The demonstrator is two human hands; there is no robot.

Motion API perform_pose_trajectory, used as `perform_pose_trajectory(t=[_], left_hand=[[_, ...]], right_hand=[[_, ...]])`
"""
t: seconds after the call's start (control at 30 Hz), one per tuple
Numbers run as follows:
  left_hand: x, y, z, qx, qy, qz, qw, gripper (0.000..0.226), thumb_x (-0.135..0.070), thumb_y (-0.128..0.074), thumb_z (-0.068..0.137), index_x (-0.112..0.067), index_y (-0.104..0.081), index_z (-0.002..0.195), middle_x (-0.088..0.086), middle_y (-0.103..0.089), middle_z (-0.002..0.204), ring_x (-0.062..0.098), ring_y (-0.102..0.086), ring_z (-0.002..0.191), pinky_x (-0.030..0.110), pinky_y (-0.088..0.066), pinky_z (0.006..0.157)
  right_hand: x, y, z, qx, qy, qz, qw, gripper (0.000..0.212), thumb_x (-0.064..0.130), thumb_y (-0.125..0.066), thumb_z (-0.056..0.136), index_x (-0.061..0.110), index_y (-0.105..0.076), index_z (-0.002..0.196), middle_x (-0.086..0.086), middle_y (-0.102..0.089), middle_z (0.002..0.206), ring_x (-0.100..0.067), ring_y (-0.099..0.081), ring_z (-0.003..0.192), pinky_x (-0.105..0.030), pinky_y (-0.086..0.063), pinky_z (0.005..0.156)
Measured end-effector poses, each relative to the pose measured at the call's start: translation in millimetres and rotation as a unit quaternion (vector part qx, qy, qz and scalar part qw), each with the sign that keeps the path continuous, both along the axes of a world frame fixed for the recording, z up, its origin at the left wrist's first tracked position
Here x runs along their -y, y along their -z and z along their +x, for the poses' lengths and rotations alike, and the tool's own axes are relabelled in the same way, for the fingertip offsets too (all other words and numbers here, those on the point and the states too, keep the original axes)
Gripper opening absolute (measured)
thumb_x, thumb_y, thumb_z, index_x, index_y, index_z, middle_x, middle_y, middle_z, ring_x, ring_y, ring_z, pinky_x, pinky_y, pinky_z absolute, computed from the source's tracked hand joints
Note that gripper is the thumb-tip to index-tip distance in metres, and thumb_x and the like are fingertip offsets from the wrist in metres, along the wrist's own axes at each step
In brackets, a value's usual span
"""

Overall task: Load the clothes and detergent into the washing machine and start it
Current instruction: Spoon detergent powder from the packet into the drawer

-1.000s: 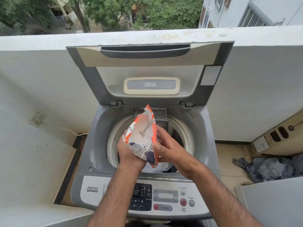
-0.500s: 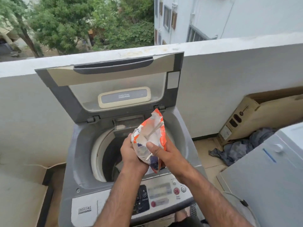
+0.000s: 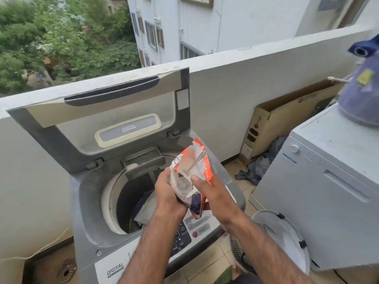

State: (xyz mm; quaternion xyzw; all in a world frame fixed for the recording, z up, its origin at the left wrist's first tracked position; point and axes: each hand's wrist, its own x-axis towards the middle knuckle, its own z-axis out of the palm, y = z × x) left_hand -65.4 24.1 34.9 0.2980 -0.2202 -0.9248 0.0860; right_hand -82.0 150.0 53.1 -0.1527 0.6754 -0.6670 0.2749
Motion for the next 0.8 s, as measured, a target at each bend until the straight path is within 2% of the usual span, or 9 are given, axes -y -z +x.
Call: perform_pose_trajectory(t=[0.1, 0.2, 0.27, 0.37, 0.47, 0.53, 0.6, 0.7, 0.8], left_hand=[[-16, -8, -11, -0.021, 0.043, -0.029, 0.998, 0.044, -0.036, -0.072, 0.083, -0.012, -0.069, 0.120, 0.019, -0.061, 0.120, 0.037, -0.059, 0.109, 0.050, -0.046, 0.106], [-36, -16, -26, -0.064, 0.080, -0.057, 0.993, 0.085, -0.041, -0.098, 0.032, -0.013, -0.067, 0.107, 0.013, -0.050, 0.120, 0.035, -0.045, 0.113, 0.051, -0.037, 0.099], [-54, -21, -35, -0.089, 0.114, -0.067, 0.987, 0.087, -0.043, -0.099, 0.024, -0.012, -0.071, 0.100, 0.017, -0.055, 0.112, 0.037, -0.050, 0.109, 0.050, -0.037, 0.099], [-78, -21, -52, -0.109, 0.164, -0.064, 0.978, 0.077, -0.042, -0.099, 0.032, -0.012, -0.074, 0.099, 0.018, -0.061, 0.104, 0.036, -0.060, 0.100, 0.048, -0.040, 0.104], [-110, -20, -72, -0.126, 0.195, -0.077, 0.970, 0.075, -0.045, -0.096, 0.043, -0.011, -0.075, 0.107, 0.021, -0.063, 0.116, 0.039, -0.060, 0.112, 0.049, -0.040, 0.116], [-135, -25, -83, -0.120, 0.207, -0.097, 0.966, 0.068, -0.047, -0.093, 0.043, -0.013, -0.074, 0.098, 0.017, -0.062, 0.104, 0.036, -0.060, 0.101, 0.046, -0.049, 0.098], [-163, -29, -97, -0.108, 0.218, -0.119, 0.963, 0.046, -0.046, -0.081, 0.057, -0.014, -0.073, 0.089, 0.013, -0.064, 0.092, 0.029, -0.063, 0.087, 0.040, -0.054, 0.082], [-206, -26, -121, -0.079, 0.244, -0.156, 0.954, 0.033, -0.039, -0.057, 0.092, -0.014, -0.078, 0.093, 0.014, -0.072, 0.097, 0.030, -0.070, 0.092, 0.042, -0.057, 0.089], [-254, -23, -152, -0.043, 0.259, -0.194, 0.945, 0.045, -0.045, -0.052, 0.096, -0.009, -0.075, 0.111, 0.017, -0.075, 0.114, 0.034, -0.073, 0.105, 0.045, -0.057, 0.097]], right_hand=[[-17, -5, -1, -0.021, 0.036, -0.004, 0.999, 0.047, 0.042, -0.060, 0.102, 0.039, -0.051, 0.148, 0.009, -0.072, 0.132, -0.014, -0.069, 0.122, -0.042, -0.059, 0.100], [-37, -12, -5, -0.032, 0.065, -0.015, 0.997, 0.040, 0.033, -0.056, 0.107, 0.037, -0.052, 0.147, 0.014, -0.073, 0.127, -0.007, -0.070, 0.117, -0.029, -0.062, 0.092], [-53, -12, -10, -0.040, 0.088, -0.008, 0.995, 0.044, 0.044, -0.058, 0.104, 0.040, -0.051, 0.147, 0.015, -0.071, 0.130, -0.007, -0.070, 0.118, -0.037, -0.061, 0.097], [-77, -13, -17, -0.044, 0.126, -0.012, 0.991, 0.054, 0.050, -0.058, 0.096, 0.040, -0.050, 0.149, 0.011, -0.068, 0.137, -0.010, -0.067, 0.124, -0.042, -0.058, 0.103], [-108, -15, -29, -0.055, 0.158, -0.024, 0.986, 0.055, 0.050, -0.059, 0.095, 0.039, -0.051, 0.149, 0.009, -0.069, 0.137, -0.012, -0.068, 0.124, -0.041, -0.059, 0.102], [-130, -17, -38, -0.060, 0.178, -0.034, 0.982, 0.055, 0.044, -0.060, 0.095, 0.037, -0.051, 0.149, 0.010, -0.070, 0.135, -0.011, -0.068, 0.123, -0.036, -0.058, 0.102], [-157, -14, -51, -0.067, 0.202, -0.040, 0.976, 0.051, 0.039, -0.060, 0.098, 0.035, -0.052, 0.148, 0.011, -0.071, 0.133, -0.009, -0.068, 0.122, -0.032, -0.058, 0.102], [-199, -8, -74, -0.064, 0.226, -0.050, 0.971, 0.049, 0.038, -0.061, 0.099, 0.038, -0.052, 0.147, 0.017, -0.071, 0.131, -0.007, -0.068, 0.121, -0.029, -0.059, 0.097], [-248, -2, -103, -0.061, 0.238, -0.052, 0.968, 0.050, 0.042, -0.061, 0.099, 0.046, -0.048, 0.147, 0.023, -0.068, 0.132, -0.003, -0.066, 0.123, -0.026, -0.059, 0.096]])
